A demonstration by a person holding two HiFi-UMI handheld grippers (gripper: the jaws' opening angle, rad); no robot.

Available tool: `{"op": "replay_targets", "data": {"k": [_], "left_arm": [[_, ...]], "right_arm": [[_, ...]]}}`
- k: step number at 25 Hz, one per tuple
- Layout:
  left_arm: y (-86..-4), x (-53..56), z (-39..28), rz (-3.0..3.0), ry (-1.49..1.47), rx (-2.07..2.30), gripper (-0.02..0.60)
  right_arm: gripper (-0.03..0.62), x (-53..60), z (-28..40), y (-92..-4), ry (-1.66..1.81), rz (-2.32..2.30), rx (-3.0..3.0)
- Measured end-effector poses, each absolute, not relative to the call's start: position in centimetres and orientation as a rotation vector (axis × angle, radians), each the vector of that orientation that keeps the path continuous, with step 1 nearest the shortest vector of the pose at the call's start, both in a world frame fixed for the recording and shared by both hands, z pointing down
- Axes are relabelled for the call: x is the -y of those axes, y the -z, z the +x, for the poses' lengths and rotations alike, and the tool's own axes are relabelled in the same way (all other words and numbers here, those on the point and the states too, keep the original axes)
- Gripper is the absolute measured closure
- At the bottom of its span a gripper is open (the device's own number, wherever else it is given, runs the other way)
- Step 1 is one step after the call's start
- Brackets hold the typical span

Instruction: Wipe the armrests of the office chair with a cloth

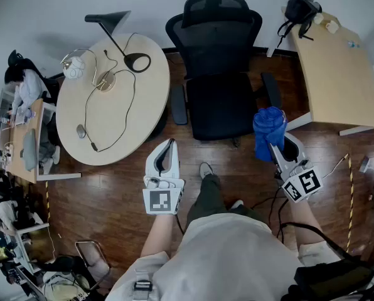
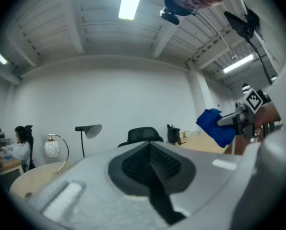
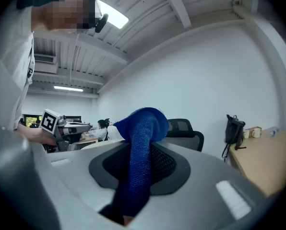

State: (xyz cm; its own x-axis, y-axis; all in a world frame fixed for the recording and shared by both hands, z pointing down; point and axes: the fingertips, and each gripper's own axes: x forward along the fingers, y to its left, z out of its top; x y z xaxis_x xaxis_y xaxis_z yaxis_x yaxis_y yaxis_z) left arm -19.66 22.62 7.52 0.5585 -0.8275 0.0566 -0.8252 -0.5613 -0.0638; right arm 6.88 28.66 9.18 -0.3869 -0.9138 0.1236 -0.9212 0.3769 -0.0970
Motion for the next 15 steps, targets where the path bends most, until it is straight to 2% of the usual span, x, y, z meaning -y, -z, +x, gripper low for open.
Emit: {"op": "replay_targets", "data": {"k": [6,12,15], "left_arm": [[-15.8,-8.4,-19.7,-2.791,0.222,-1.526,0.58],[-24.9,-2.2,-16.6,-2.739,0.365,-1.626,0.58],[-29.6,0.5,-17.3,-2.723,0.428,-1.693,0.58]], "right_arm": [[0.497,-13.2,2.6,-13.6,-0.199,1.617,2.641],[0.496,-3.2,4.0,-23.6,-0.229,1.588,2.58],[0.496,1.5,2.2,-28.8,-0.258,1.499,2.579]]}}
